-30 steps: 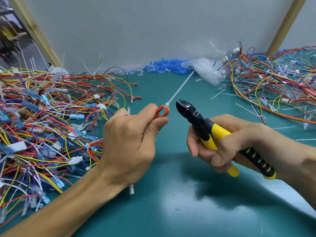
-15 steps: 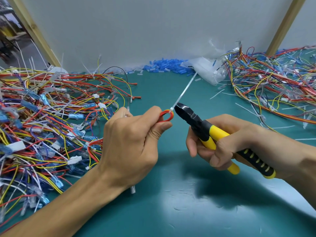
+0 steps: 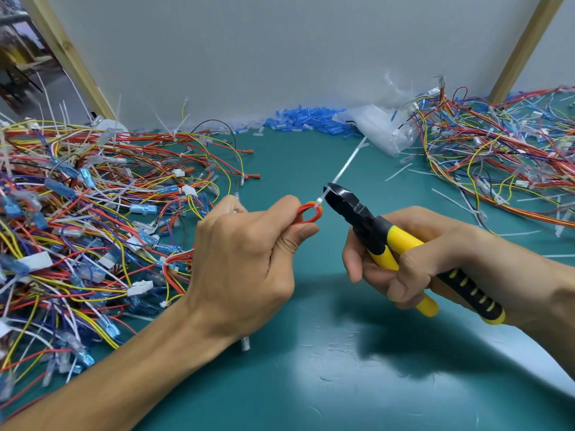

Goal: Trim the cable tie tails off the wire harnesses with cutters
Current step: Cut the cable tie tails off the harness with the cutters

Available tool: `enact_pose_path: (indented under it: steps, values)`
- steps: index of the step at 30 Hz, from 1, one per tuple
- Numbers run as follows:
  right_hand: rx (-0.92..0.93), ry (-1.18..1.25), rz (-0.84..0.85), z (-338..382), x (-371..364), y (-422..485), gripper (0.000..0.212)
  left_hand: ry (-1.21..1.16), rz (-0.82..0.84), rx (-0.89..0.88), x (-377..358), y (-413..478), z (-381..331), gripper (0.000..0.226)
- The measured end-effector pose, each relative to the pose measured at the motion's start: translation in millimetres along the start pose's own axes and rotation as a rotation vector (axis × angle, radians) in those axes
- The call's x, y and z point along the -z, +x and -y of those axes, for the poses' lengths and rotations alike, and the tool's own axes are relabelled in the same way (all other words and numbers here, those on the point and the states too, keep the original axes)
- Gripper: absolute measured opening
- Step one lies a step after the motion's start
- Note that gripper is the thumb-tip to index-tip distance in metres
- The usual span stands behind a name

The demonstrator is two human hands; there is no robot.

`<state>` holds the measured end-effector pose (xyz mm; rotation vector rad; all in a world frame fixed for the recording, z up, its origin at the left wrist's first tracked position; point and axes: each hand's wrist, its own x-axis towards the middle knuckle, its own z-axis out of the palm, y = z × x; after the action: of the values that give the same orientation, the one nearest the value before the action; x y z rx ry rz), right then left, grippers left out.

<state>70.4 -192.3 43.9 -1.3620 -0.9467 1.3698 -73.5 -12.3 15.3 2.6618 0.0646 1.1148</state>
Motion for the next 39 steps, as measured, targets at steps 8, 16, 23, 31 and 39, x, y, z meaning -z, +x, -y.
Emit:
enact_pose_path:
  steps: [8,16,23,31,39]
  values:
    - [0.009,0.011,-0.003,1.0,-0.9,-1.1,0.035,0.016,0.0,0.025,-0.8,0.1,2.6,0.034]
    - [0.0,0.047,-0.017,4.2,-4.2,-2.2,0.037,0.001,-0.036,0.037,0.3,0.4,1.7,0.033]
    - [-0.008,0.028,-0.009,3.1,-4.1,-1.6,0.037,-0.001,0.002,0.004,0.0,0.0,-1.0,0.033]
    - [-0.009,0.098,0.021,-2.0,1.1,0.6,0.039,0.013,0.034,-0.063,-0.5,-1.2,-3.7,0.03]
    - [-0.045,-0.004,0.012,-3.9,1.6,2.4,0.035,0.004,0.065,-0.093,0.4,-1.1,-4.2,0.029]
